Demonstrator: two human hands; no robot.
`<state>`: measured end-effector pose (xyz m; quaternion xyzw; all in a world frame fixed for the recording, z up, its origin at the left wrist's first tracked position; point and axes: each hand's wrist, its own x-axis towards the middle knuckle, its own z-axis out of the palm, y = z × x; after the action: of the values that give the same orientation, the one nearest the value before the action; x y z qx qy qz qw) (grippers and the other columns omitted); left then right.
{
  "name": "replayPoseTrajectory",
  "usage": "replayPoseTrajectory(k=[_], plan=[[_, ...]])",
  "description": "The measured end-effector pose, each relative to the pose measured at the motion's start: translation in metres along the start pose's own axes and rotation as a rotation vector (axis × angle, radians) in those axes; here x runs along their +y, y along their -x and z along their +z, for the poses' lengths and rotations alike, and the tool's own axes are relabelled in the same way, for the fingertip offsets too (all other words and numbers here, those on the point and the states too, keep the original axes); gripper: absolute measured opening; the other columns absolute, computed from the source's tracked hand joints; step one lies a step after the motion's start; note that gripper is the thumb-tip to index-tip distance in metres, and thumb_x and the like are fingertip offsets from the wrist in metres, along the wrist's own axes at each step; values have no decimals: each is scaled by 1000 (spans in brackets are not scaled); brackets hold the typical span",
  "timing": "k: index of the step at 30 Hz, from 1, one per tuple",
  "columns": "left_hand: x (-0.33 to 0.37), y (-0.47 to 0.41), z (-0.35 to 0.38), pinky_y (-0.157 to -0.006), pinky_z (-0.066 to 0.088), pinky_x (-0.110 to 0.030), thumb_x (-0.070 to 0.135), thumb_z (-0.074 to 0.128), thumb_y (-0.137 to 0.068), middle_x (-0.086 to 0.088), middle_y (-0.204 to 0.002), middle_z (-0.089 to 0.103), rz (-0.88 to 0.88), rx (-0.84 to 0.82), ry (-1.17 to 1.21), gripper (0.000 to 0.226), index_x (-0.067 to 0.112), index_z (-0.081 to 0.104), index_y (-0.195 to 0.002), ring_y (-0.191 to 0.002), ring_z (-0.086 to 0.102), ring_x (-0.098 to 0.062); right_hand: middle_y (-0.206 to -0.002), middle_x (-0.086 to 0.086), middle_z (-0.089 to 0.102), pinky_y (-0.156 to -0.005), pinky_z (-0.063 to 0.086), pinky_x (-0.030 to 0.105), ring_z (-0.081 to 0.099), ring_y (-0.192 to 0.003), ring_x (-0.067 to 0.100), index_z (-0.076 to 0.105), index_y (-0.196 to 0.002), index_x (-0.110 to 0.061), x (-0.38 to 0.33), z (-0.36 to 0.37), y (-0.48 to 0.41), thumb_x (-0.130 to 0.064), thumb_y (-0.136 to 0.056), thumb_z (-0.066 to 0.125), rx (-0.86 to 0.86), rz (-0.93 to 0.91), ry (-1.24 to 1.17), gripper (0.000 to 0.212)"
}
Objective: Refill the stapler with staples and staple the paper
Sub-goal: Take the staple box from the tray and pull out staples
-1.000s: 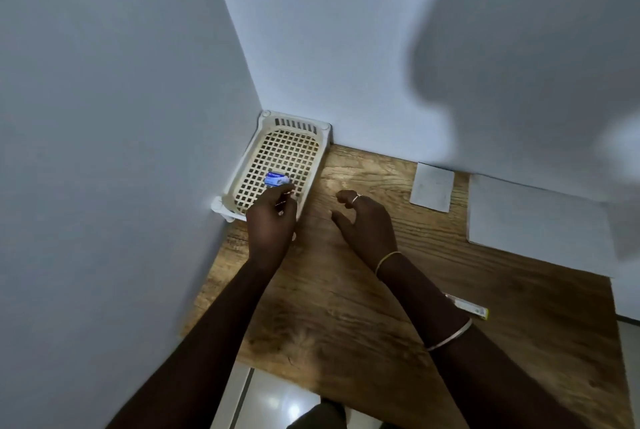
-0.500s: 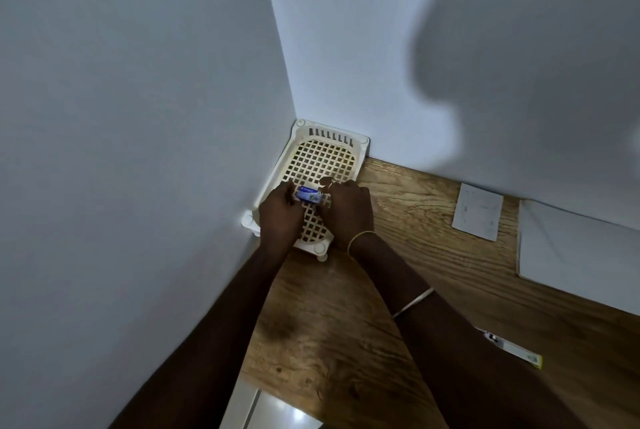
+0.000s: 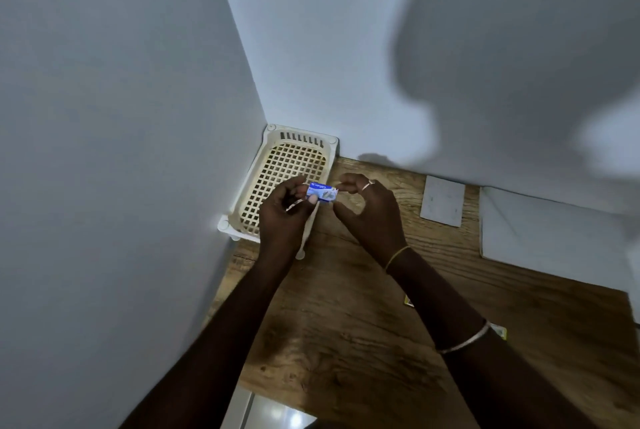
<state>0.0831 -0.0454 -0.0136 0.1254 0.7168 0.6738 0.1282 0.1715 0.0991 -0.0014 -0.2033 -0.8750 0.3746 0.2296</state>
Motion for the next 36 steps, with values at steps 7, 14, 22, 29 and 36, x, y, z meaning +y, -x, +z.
replayPoseTrajectory(k=[7, 14, 22, 29, 36], plan=[[13, 61, 67, -82, 57, -24, 3, 77, -86, -3, -108, 78, 1, -169, 308, 32, 17, 70, -113, -102, 74, -17, -103, -15, 74, -91, 52, 40, 67, -101, 3, 67, -117, -20, 8, -82, 61, -31, -81, 84, 89, 49, -30, 41], [27, 114, 119, -90, 54, -43, 12, 83, -80, -15, -105, 75, -119, -197, 518, 28, 12, 66, -102, -101, 71, -26, -105, -15, 75, -91, 54, 34, 68, -103, 0, 67, -116, -24, 20, -143, 110, -32, -81, 85, 189, 86, -76, 41], [49, 152, 152, -87, 56, -40, 19, 82, -80, -19, -106, 70, -127, -230, 557, 30, 9, 61, -100, -100, 69, -29, -108, -16, 74, -88, 56, 36, 68, -101, 1, 73, -116, -23, 35, -191, 144, -30, -83, 84, 244, 50, -86, 35], [54, 175, 173, -87, 59, -42, 12, 69, -87, -21, -107, 67, -141, -215, 596, 26, 2, 56, -107, -105, 67, -33, -103, -14, 70, -84, 53, 24, 66, -97, 3, 75, -116, -21, 50, -208, 157, -18, -87, 77, 195, 0, -125, 29], [61, 182, 181, -90, 56, -46, 9, 75, -87, -21, -108, 66, -86, -218, 538, 24, 4, 57, -102, -105, 65, -35, -95, -12, 73, -78, 52, 20, 68, -90, 9, 78, -100, -20, 62, -215, 157, -20, -89, 75, 232, 23, -193, 12]])
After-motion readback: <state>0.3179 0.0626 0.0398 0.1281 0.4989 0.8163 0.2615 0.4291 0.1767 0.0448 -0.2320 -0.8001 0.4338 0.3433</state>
